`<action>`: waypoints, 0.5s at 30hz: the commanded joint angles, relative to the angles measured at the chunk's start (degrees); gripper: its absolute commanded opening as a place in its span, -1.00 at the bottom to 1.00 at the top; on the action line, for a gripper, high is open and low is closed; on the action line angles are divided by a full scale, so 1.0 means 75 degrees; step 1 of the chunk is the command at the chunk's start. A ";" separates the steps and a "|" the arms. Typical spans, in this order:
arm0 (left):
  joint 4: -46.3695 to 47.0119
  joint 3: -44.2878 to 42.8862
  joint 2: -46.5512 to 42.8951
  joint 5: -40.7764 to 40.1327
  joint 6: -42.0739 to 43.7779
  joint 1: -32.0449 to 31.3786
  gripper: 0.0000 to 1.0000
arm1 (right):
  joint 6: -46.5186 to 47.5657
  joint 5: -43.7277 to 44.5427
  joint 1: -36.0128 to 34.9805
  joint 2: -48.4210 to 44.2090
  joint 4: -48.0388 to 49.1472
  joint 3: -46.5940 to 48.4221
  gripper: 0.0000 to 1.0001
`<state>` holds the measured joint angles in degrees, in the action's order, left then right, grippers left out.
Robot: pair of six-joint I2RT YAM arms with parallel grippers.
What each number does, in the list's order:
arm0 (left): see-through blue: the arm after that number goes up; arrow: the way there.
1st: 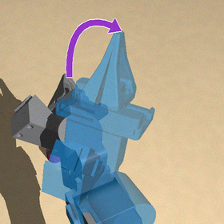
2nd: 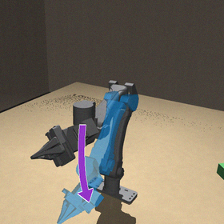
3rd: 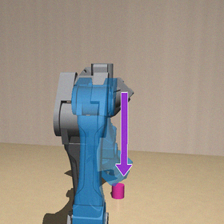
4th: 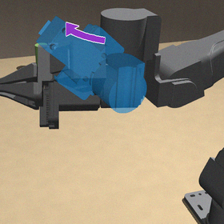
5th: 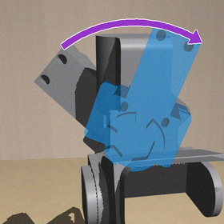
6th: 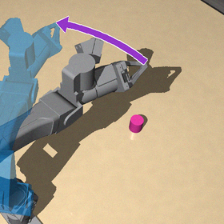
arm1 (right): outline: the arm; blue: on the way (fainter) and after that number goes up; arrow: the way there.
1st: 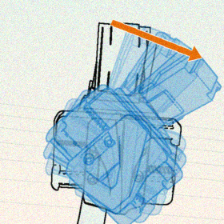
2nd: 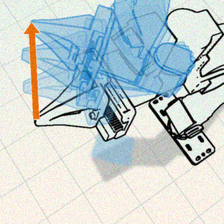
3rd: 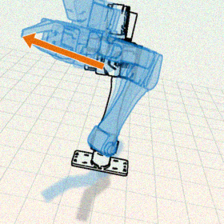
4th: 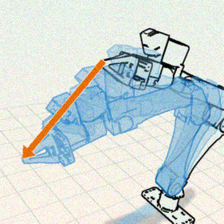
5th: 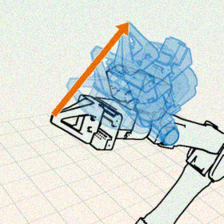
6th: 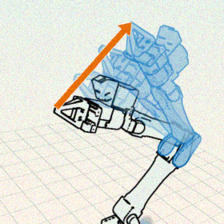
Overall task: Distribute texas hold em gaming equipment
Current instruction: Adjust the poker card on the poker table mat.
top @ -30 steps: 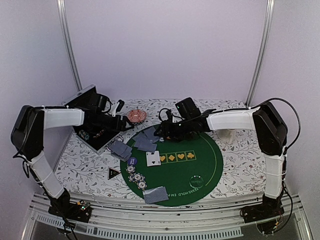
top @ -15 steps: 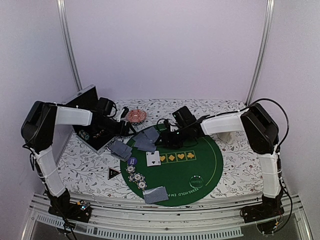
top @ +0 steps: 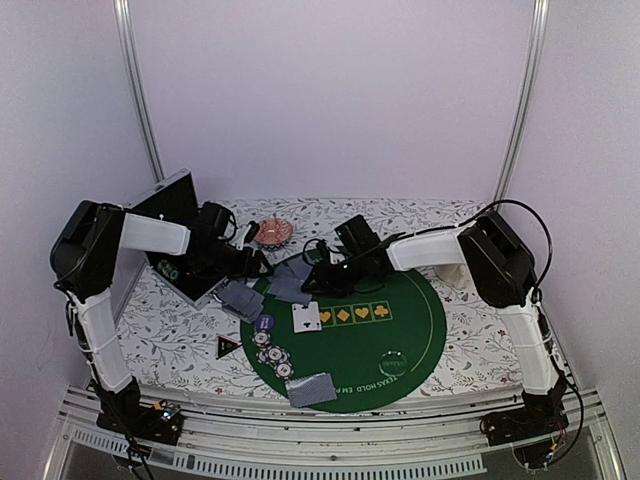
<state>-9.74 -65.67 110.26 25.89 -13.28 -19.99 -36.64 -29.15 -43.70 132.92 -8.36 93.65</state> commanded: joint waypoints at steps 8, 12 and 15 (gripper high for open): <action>0.0347 0.0072 0.0249 0.0208 -0.0140 -0.0281 0.31 | -0.0079 -0.0172 0.0019 0.0783 0.0400 0.0297 -0.26; 0.0376 0.0084 0.0531 0.0270 -0.0139 -0.0300 0.26 | -0.0181 -0.0285 0.0047 0.0775 0.0775 0.0150 -0.34; 0.0431 0.0068 0.0598 0.0395 -0.0162 -0.0315 0.22 | -0.0334 -0.0615 0.0087 0.0851 0.1211 0.0051 -0.38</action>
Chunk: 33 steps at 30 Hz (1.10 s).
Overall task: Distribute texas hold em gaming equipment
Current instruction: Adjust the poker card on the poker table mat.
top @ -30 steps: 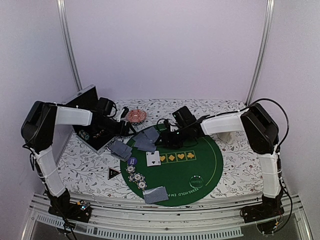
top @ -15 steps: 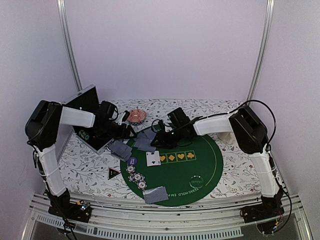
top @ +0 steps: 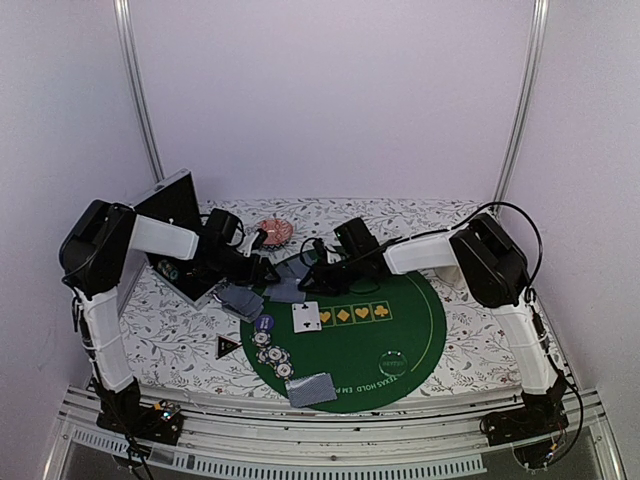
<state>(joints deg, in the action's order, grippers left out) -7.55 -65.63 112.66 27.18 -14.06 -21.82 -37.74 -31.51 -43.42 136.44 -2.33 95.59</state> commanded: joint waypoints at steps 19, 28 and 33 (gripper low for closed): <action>-0.0117 -0.0146 0.0085 -0.0060 0.0173 -0.0032 0.16 | 0.0576 0.0370 0.0059 -0.0096 0.0409 -0.0248 -0.49; -0.0255 -0.0215 -0.0489 -0.0282 0.0287 0.0071 0.18 | 0.3385 0.0034 0.0095 -0.1048 -0.0026 -0.0275 -0.05; -0.0259 -0.0240 -0.0705 -0.0210 0.0301 0.0130 0.18 | 0.4224 -0.0093 0.0191 -0.0551 -0.0374 0.0613 0.17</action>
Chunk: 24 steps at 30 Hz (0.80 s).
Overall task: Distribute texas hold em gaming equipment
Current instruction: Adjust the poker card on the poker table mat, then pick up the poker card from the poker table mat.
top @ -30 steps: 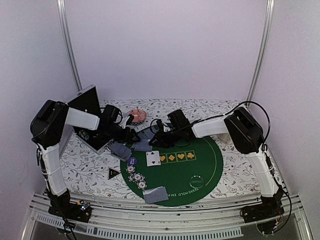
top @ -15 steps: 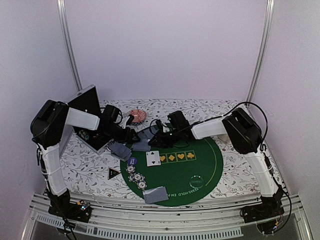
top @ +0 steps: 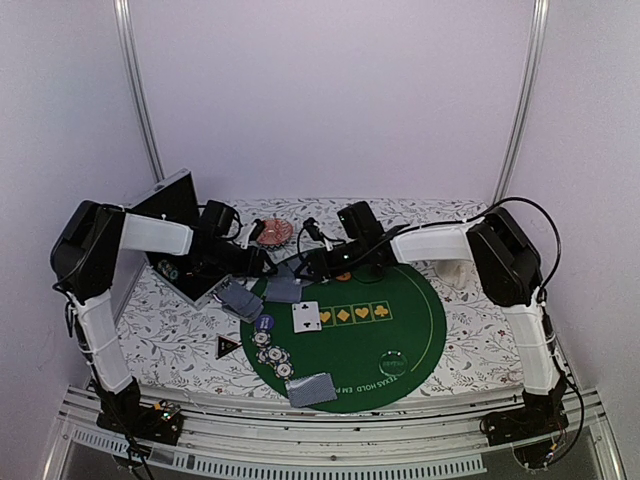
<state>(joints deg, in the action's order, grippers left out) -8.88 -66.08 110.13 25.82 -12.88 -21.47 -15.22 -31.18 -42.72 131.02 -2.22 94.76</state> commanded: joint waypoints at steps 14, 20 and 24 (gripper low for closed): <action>-0.0226 -0.0218 -0.0734 -0.0090 0.0249 0.0236 0.19 | 0.1880 -0.0482 0.0221 0.2106 -0.1532 0.3181 0.53; -0.0230 -0.0212 -0.0710 -0.0064 0.0287 0.0249 0.19 | 0.1948 -0.1063 0.0223 0.2438 -0.1808 0.3449 0.37; -0.0231 -0.0192 -0.0704 -0.0068 0.0311 0.0263 0.19 | 0.1931 -0.1243 0.0223 0.2503 -0.1973 0.3479 0.17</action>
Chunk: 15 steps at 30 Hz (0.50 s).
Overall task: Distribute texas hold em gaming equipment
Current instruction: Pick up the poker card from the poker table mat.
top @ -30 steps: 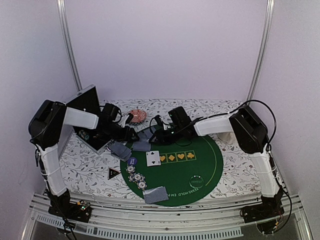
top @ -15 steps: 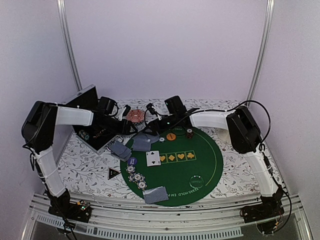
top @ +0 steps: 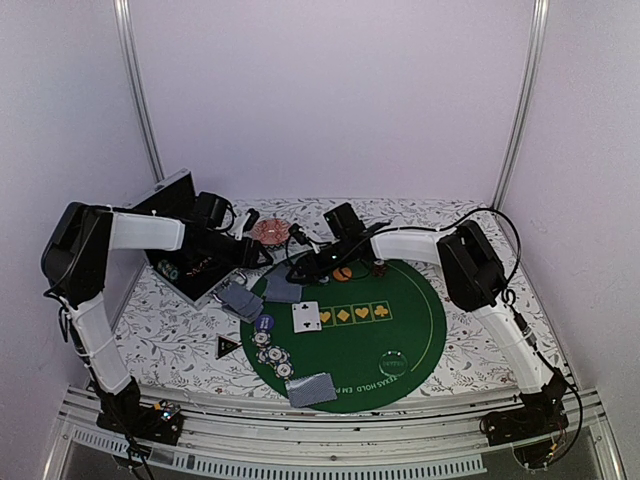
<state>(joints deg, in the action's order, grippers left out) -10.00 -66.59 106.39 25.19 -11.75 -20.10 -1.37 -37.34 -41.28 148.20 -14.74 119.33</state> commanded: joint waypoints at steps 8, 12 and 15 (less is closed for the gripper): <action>-0.0042 -0.0110 -0.0137 0.0096 0.0178 0.0112 0.19 | 0.0453 -0.0411 -0.0073 0.0163 -0.0400 0.0203 -0.04; -0.0039 -0.0098 -0.0094 0.0144 0.0181 0.0130 0.19 | 0.0805 -0.0290 -0.0195 0.0115 -0.0446 0.0213 -0.07; -0.0048 -0.0104 -0.0076 0.0179 0.0184 0.0159 0.19 | 0.0915 -0.0201 -0.0245 0.0142 -0.0497 0.0285 -0.11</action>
<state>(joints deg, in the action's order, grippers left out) -10.20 -66.59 106.41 25.36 -11.11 -19.62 2.68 -39.44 -42.13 148.59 -17.15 119.55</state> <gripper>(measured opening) 0.596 0.459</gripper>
